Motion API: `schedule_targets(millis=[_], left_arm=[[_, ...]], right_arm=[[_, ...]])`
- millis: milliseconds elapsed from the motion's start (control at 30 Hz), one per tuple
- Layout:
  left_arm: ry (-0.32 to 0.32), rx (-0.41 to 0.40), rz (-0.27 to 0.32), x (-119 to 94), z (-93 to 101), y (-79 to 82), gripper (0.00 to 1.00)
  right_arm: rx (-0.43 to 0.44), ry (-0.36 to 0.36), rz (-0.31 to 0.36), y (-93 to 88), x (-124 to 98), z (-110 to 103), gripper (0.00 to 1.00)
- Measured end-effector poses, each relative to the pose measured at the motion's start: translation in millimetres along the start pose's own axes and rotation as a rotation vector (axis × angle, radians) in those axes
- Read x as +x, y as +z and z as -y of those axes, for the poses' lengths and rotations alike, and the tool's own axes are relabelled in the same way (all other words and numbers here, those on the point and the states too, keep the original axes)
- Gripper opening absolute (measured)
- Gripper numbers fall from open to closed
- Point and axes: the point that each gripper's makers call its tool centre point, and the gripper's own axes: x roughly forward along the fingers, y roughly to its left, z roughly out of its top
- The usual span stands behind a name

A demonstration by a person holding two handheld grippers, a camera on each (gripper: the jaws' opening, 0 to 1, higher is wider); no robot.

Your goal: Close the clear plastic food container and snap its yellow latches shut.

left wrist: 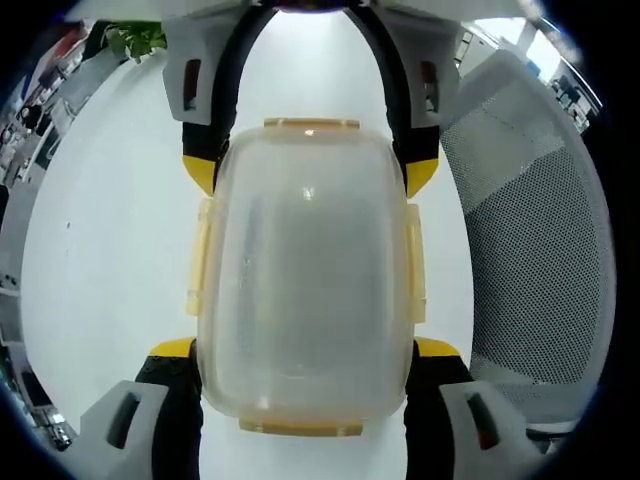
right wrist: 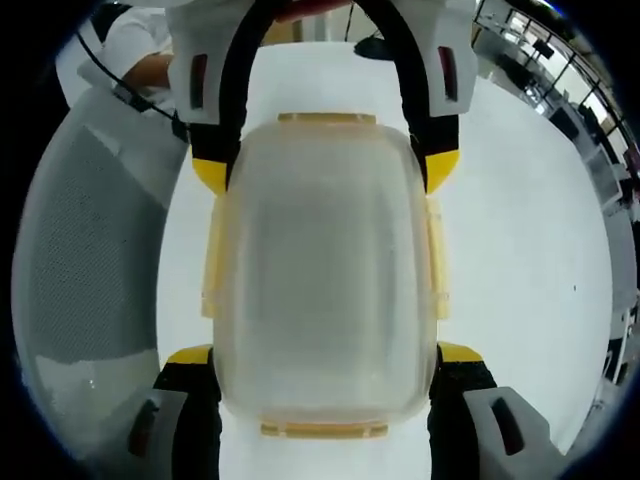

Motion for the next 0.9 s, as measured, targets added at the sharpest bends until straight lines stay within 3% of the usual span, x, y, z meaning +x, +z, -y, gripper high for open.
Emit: schedule_targets(millis=[900], left_arm=[[0.005,-0.018,0.0,1.5,-28.9,0.6,0.85]], right_arm=[[-0.007,-0.001,0.008,0.7,1.4,28.8,0.86]])
